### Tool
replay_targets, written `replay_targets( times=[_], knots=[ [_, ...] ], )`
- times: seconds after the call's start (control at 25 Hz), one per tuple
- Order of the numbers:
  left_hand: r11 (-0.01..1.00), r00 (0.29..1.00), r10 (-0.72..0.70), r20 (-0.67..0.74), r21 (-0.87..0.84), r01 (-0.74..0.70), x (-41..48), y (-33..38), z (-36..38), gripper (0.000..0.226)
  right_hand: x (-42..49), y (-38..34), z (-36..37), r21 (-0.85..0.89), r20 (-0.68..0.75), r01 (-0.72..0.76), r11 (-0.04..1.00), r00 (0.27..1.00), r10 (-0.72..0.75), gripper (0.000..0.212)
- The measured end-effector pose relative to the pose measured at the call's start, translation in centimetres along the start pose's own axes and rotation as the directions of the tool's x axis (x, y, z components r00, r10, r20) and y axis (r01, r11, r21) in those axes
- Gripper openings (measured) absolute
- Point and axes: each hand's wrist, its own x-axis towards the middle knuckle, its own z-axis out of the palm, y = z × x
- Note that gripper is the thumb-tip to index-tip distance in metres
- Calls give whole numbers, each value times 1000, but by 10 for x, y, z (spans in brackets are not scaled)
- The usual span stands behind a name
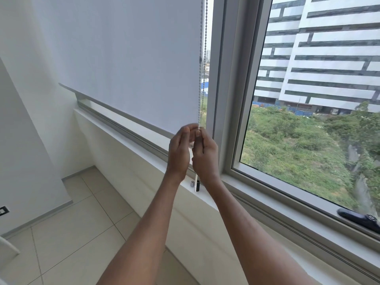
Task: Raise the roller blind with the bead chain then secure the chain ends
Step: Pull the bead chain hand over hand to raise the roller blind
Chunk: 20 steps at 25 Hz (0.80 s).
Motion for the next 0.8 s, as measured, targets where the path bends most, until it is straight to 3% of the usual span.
replay_targets(
  times=[0.16,0.32,0.64,0.8],
  knots=[
    [978,977,192,91,-103,-182,55,81,28,47,-18,6,4,-9,-2,-38,999,999,38,37],
    [972,981,191,-8,-140,-191,83,128,46,36,-24,2,5,22,-1,-39,999,999,39,35],
    [975,981,181,-69,-120,-188,73,107,49,39,-37,18,4,5,67,-62,998,996,62,33],
    [988,989,128,-69,-77,-134,57,70,41,35,-58,47,-1,-39,155,-171,984,972,175,33]
  ],
)
